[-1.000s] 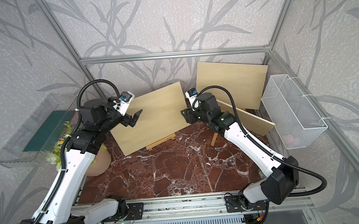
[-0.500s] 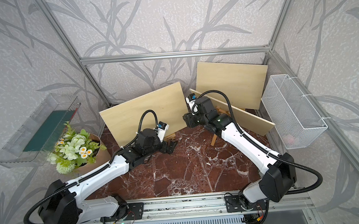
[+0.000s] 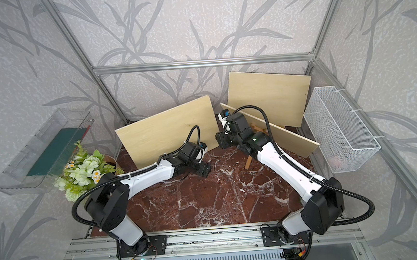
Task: Assemble the easel
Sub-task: Move the easel to the corner of the board.
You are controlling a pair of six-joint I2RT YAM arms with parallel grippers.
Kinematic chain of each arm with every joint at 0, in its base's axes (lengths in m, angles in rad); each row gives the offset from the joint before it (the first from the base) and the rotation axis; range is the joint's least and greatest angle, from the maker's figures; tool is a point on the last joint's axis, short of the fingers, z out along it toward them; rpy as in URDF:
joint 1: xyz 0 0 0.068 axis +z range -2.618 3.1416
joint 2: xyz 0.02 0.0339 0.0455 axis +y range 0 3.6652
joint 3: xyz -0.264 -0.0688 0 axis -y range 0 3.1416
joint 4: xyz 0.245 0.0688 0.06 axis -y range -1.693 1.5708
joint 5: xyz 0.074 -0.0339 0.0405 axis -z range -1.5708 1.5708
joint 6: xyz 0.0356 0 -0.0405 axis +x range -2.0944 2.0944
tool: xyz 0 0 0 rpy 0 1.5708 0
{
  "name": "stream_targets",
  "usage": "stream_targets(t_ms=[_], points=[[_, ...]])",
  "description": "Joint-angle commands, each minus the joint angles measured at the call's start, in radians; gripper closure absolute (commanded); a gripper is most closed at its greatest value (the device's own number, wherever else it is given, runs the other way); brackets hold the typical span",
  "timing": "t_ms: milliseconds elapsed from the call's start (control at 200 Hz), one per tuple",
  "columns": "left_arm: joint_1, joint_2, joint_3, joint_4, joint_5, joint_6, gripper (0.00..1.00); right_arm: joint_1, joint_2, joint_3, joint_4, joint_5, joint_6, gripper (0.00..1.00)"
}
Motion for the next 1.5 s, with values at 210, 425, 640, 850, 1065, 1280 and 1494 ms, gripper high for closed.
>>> stream_targets(t_ms=[210, 425, 640, 850, 1065, 1280, 1494], points=[[0.073, 0.137, 0.075, -0.106, -0.038, 0.015, 0.15, -0.007, -0.025, 0.003, -0.018, 0.011, -0.005, 0.42], [0.195, 0.172, 0.102, -0.096, -0.074, 0.004, 0.15, -0.007, -0.022, 0.005, -0.016, 0.001, -0.004, 0.42], [0.291, 0.237, 0.199, -0.092, -0.072, 0.003, 0.15, -0.007, -0.003, 0.007, -0.020, -0.012, -0.003, 0.42], [0.375, 0.304, 0.302, -0.114, -0.044, -0.028, 0.15, -0.007, 0.031, 0.007, -0.044, -0.027, 0.004, 0.42], [0.400, 0.282, 0.340, -0.111, 0.037, -0.041, 0.13, -0.007, 0.051, -0.052, -0.049, -0.025, 0.028, 0.42], [0.354, 0.126, 0.248, -0.070, 0.038, -0.069, 0.10, -0.068, -0.013, -0.171, -0.120, -0.018, 0.099, 0.42], [0.274, -0.028, 0.141, -0.024, -0.023, -0.105, 0.08, -0.189, -0.073, -0.296, -0.239, 0.012, 0.137, 0.42]])
